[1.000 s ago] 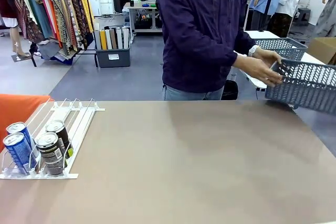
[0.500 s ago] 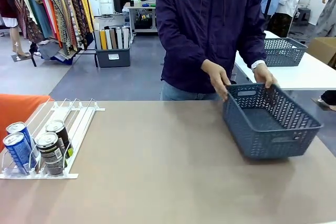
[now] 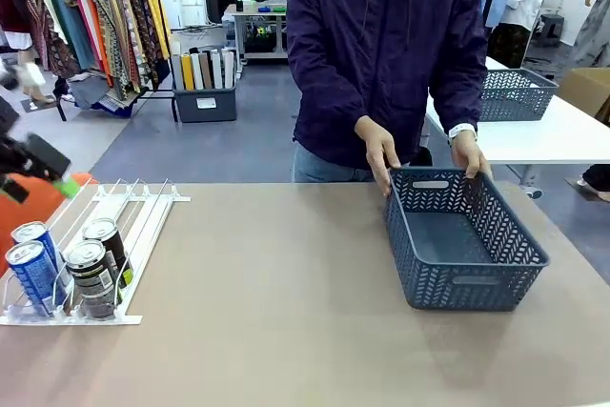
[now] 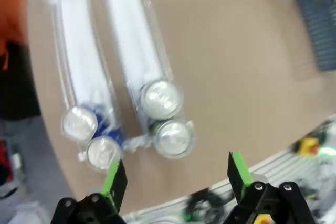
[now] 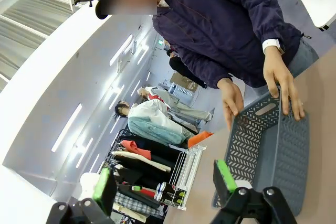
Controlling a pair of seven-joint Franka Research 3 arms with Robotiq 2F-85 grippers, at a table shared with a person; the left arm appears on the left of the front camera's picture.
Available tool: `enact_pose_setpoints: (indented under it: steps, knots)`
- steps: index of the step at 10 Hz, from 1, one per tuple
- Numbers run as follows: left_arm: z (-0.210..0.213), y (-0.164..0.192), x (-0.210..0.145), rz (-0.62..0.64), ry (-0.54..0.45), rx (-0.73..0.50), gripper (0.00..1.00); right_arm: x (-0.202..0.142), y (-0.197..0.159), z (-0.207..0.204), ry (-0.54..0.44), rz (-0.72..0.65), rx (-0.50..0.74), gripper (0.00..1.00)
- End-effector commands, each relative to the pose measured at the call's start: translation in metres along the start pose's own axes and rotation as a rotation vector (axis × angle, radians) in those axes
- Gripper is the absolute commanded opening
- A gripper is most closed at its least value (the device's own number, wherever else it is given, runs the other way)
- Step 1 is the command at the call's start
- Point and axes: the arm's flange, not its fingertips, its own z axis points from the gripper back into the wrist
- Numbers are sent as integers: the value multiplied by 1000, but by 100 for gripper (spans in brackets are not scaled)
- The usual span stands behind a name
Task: Retrieve and store the cans from the dispenser.
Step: Pick up one can from the Automatic Can Dispenser and place it in the middle of the table.
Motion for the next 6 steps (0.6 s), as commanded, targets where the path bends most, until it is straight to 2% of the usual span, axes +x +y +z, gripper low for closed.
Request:
enact_pose_setpoints:
  steps: [1, 2, 3, 5, 6]
  knots:
    - [-21, -21, 2, -100, 207, 182, 100, 3, 5, -2, -21, -11, 20, 100]
    - [-27, -28, 3, -144, 227, 145, 100, 3, 5, -2, -21, -11, 20, 100]
    - [-16, -15, -1, -41, 93, 119, 100, 3, 5, -2, -21, -11, 20, 100]
    - [-16, -15, -1, -41, 93, 119, 100, 3, 5, -2, -21, -11, 20, 100]
    - [-27, -26, 0, -82, 153, 145, 100, 3, 5, -2, -21, -11, 20, 100]
